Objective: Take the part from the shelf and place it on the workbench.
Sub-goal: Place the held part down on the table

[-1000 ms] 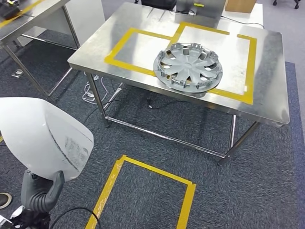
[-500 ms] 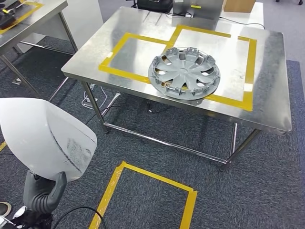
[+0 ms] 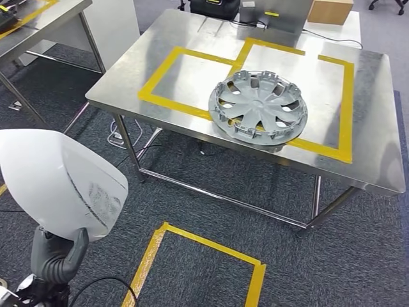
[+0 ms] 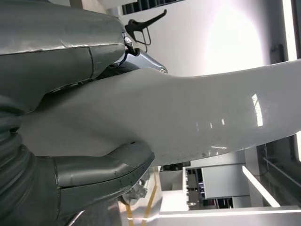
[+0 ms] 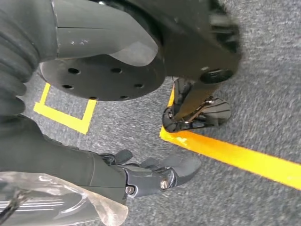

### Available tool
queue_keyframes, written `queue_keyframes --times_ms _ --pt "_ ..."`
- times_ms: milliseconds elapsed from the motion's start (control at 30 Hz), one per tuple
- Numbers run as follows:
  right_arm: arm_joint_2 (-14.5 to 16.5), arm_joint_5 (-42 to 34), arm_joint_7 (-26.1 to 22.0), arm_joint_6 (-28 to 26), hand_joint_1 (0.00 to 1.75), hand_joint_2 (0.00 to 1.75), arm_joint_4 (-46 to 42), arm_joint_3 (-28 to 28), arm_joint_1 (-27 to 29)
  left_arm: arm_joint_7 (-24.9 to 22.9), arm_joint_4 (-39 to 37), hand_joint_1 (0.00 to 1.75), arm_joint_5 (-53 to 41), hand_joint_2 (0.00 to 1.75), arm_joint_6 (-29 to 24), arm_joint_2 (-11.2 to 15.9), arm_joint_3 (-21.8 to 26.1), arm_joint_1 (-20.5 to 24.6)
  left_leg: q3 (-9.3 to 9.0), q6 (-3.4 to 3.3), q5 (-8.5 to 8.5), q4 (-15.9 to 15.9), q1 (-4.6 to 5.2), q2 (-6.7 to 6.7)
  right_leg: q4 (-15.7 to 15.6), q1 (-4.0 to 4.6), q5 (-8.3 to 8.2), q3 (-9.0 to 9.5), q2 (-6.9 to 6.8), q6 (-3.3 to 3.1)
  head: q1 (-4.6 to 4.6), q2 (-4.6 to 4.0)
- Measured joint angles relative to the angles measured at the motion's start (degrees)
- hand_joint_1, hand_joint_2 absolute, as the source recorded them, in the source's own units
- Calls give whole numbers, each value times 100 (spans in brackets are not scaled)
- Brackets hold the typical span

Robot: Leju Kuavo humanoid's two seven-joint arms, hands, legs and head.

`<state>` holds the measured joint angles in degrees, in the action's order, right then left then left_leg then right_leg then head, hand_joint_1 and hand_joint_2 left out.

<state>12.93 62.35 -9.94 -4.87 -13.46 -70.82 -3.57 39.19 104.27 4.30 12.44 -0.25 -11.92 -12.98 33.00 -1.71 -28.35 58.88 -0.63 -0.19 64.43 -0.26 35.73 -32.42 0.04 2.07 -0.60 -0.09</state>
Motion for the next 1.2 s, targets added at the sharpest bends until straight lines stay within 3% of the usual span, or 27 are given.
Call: queue_keyframes --times_ms 67,100,133,200,233,267,400,467,500,567,600,633,667,733,800,933,1000,1067,1100,1133,1200 --pt "1 2 1 1 0 175 0 0 8 0 -2 175 -1 175 7 -2 -10 6 -64 -42 -68 0 11 5 809 0 213 -565 1 13 -1 0" --pt "0 2 2 2 0 175 0 0 18 0 -3 175 -2 175 9 -2 -13 4 -112 -51 -110 0 17 0 1034 0 187 -779 1 14 -1 0" --pt "-1 2 4 2 0 175 0 0 26 0 -4 175 -2 175 10 -3 -13 3 -171 -53 -157 0 21 -9 1034 2 35 -881 1 9 -2 0" --pt "-2 2 8 3 0 175 0 0 33 -1 -7 175 -2 175 11 -4 -13 2 -318 -40 -269 -4 27 -23 406 10 -558 -760 1 -36 -3 0" --pt "-2 3 10 4 0 175 0 0 33 -2 -9 175 -1 175 11 -5 -15 6 -379 -18 -331 -4 38 -27 43 24 -787 -619 0 -66 3 0" --pt "-3 5 13 8 0 175 0 0 30 -4 -13 175 1 175 12 -7 -17 10 -421 7 -383 -3 45 -30 -254 37 -914 -487 -3 -95 8 0" --pt "-2 48 36 14 0 175 0 4 21 -14 -25 175 13 175 14 -6 -25 30 -527 119 -484 -56 40 -24 -530 50 -849 -279 9 -177 25 0" --pt "0 61 38 13 0 175 0 9 24 -16 -26 175 21 175 15 -2 -26 39 -469 180 -616 189 36 -18 -618 11 -813 -149 5 -231 39 0" --pt "1 63 41 13 0 175 0 11 24 -17 -28 175 28 175 14 1 -26 38 -316 205 -731 491 22 -16 -643 -1 -787 -87 1 -252 47 0" --pt "1 67 49 13 0 175 0 11 19 -22 -37 175 43 175 13 9 -26 31 162 252 -950 1246 -6 -14 -651 -8 -710 8 -1 -272 51 0" --pt "1 69 52 13 0 175 0 11 24 -25 -40 175 49 175 13 11 -26 24 363 271 -944 1484 -20 -14 -651 -11 -665 61 2 -268 53 0" --pt "1 70 55 13 0 175 0 11 32 -27 -43 175 52 175 13 14 -26 21 476 286 -820 1532 -32 -13 -651 -16 -616 124 6 -258 51 0" --pt "1 73 56 13 0 175 0 13 40 -28 -43 175 55 175 13 15 -26 21 483 297 -579 1359 -42 -13 -650 -25 -563 198 12 -242 52 0" --pt "0 84 60 13 0 175 0 17 46 -31 -46 175 59 175 13 18 -27 23 307 307 -66 706 -50 -5 -651 -38 -446 334 26 -180 55 0" --pt "-1 98 68 13 0 175 0 21 34 -38 -52 175 63 175 16 19 -28 32 117 253 55 237 -26 0 -664 -35 -352 380 32 -93 69 -1" --pt "-2 107 85 14 0 175 0 25 18 -48 -58 175 71 175 27 19 -28 31 -8 50 -51 68 -8 -18 -650 -43 -326 450 7 48 34 0" --pt "-2 109 90 15 0 175 0 26 9 -49 -58 175 72 175 28 16 -28 34 -74 -15 -81 43 -13 -17 -251 -48 -132 211 3 81 5 0" --pt "-2 109 96 15 0 175 0 26 5 -50 -58 175 73 175 29 14 -28 35 -112 -55 -134 44 13 -12 496 -43 126 -281 3 95 -16 0" --pt "-2 108 99 15 0 175 0 25 9 -51 -59 175 73 175 28 14 -28 32 -142 -68 -168 44 33 -12 772 -37 168 -511 3 87 -19 0" --pt "-3 107 101 15 0 175 0 25 20 -52 -60 175 73 175 28 14 -28 30 -186 -77 -207 44 54 -17 861 -29 98 -655 3 67 -20 0" --pt "-4 106 103 15 0 175 0 24 38 -52 -61 175 73 175 27 13 -28 27 -326 -87 -303 42 96 -27 412 6 -378 -620 5 -24 -25 0"
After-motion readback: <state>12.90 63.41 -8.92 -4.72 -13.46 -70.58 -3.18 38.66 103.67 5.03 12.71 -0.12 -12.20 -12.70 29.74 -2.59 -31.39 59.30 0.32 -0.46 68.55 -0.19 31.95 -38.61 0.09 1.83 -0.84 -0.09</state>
